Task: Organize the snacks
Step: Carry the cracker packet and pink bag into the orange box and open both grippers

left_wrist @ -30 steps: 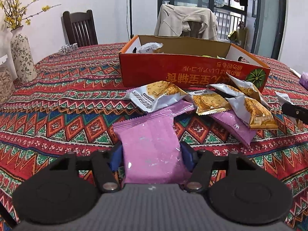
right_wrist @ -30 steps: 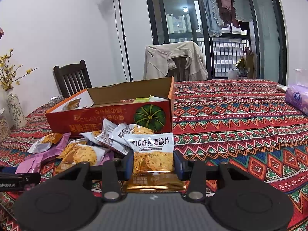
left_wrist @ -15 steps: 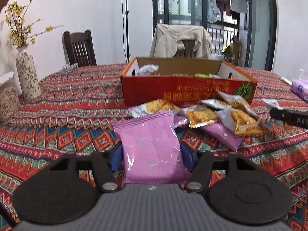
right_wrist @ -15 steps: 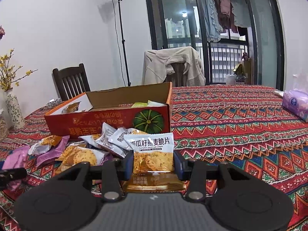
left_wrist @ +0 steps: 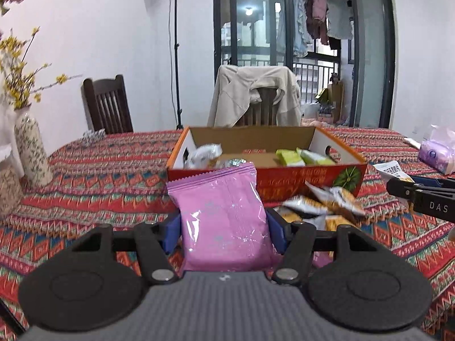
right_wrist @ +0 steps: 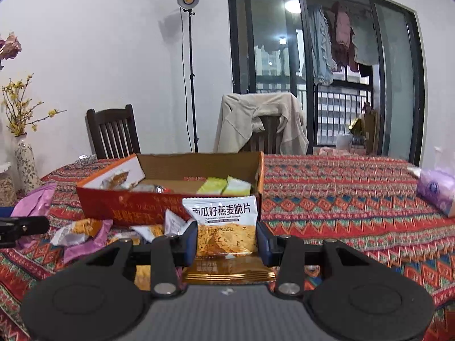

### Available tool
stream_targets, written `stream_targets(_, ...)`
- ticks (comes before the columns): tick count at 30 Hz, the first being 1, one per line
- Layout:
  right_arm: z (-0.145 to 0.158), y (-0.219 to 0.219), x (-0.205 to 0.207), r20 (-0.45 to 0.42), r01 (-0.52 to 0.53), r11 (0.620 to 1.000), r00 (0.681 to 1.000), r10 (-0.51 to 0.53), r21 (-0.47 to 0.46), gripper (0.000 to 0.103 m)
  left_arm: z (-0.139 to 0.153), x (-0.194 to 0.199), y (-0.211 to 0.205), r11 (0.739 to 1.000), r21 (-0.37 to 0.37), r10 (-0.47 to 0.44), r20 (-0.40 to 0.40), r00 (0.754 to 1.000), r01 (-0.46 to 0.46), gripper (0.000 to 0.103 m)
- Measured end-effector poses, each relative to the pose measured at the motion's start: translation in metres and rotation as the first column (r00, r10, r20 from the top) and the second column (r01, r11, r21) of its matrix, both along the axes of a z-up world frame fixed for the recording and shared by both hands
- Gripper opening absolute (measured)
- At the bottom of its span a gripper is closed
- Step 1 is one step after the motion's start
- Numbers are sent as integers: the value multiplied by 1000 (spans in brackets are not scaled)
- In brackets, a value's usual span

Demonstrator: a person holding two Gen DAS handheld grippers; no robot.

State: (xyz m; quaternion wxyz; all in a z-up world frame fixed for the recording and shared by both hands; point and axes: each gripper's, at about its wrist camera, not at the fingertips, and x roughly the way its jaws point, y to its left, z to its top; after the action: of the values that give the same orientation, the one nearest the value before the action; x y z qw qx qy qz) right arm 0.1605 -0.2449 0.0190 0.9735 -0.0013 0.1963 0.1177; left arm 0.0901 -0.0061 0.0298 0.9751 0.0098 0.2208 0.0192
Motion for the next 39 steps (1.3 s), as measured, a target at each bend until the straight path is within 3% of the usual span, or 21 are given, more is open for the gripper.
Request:
stream_targets(14, 34, 29, 58, 50, -13, 1000, 999, 14, -25, 41, 30, 66, -16, 999, 1, -37, 80, 996, 37, 63)
stream_targets(21, 40, 45, 102, 49, 9, 1000, 999, -9, 2, 41, 38, 109, -20, 998, -42, -38, 88, 995, 42, 63)
stream_targets(27, 35, 53, 140, 36, 35, 999, 999, -37, 31, 41, 39, 148, -17, 997, -81, 10, 115, 993, 0, 63)
stream_targets(30, 22, 54, 145, 66, 64, 998, 996, -65, 16, 41, 29, 154, -16, 996, -57, 70, 155, 985, -62, 63)
stream_targets(32, 13, 56, 148, 59, 54, 999, 997, -53, -6, 41, 23, 161, -15, 998, -26, 67, 138, 988, -64, 63)
stream_targets(39, 1, 56, 152, 21, 20, 1000, 1000, -19, -16, 41, 5, 178, -5, 996, -50, 74, 71, 995, -70, 63)
